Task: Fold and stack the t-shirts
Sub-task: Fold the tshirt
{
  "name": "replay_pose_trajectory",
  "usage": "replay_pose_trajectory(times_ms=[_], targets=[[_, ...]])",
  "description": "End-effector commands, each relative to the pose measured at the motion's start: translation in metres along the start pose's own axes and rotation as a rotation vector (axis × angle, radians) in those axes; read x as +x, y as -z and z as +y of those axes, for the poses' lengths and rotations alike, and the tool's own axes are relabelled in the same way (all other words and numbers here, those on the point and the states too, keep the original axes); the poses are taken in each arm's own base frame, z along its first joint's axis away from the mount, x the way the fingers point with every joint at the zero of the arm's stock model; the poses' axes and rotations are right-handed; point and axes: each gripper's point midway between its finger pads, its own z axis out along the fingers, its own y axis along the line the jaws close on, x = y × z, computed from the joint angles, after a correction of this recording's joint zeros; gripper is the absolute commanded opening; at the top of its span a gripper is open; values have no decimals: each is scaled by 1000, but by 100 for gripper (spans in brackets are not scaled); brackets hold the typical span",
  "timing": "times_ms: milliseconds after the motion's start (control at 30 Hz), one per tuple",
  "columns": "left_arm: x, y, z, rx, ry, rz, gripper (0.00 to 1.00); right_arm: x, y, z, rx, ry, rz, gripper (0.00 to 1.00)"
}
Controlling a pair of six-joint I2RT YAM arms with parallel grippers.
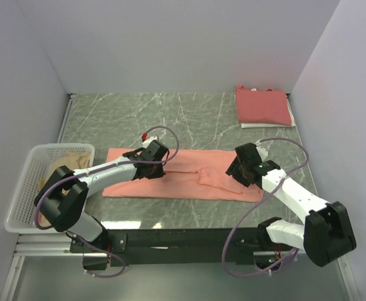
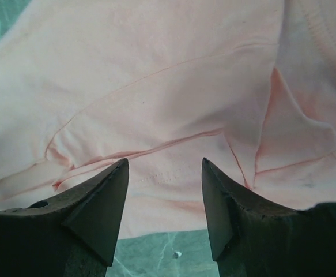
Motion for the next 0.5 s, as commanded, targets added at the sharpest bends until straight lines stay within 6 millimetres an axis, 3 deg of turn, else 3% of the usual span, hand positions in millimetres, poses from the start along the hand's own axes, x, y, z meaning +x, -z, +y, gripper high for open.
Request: replay_pose_trajectory(times_ms=[0,67,233,467], targets=[[-2,-6,24,-104,22,-57,16,-19,-8,30,-35,-32,-55,61],[2,-13,28,-122,18,-49,15,-25,-14,36,-21,-27,-68,61],[24,-29,44,-187,7,7,13,-17,-41,42,32,14,-25,61],[53,-24,55,-228,-1,58,12,1,-67,50,85,97,48,61]])
